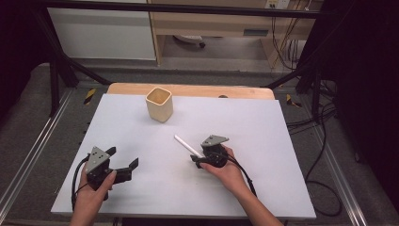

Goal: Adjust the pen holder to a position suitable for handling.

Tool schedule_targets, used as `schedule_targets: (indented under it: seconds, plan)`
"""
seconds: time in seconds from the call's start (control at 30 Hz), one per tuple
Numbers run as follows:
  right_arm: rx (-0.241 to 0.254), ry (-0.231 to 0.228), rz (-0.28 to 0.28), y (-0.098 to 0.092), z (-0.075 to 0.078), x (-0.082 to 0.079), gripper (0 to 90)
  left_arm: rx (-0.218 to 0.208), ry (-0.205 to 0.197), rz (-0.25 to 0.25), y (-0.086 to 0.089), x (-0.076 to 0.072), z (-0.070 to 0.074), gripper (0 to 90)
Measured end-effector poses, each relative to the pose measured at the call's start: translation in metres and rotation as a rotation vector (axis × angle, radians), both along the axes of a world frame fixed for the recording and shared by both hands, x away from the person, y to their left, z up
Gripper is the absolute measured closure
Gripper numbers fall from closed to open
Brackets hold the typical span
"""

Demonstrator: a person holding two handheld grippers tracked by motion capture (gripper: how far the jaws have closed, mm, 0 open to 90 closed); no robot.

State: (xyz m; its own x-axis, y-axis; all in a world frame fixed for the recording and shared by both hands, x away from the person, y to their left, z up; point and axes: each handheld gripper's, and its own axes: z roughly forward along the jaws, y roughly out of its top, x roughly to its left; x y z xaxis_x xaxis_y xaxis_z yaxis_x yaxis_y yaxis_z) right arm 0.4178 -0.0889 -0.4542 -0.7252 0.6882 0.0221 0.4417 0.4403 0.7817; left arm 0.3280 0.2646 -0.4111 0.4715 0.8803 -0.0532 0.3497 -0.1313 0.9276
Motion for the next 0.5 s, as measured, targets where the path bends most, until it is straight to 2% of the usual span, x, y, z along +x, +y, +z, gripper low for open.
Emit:
schedule_targets:
  seconds: [0.37,0.5]
  plan:
    - [-0.021,0.014,0.021,0.0034,-0.0052,0.0046,53.8,0.004,0.004,-0.002,0.0,0.0002,-0.0002,4.7]
    - [-0.019,0.01,0.019,0.0018,-0.0052,0.0073,62.2,0.004,0.003,-0.004,-0.001,0.0002,-0.0002,4.7]
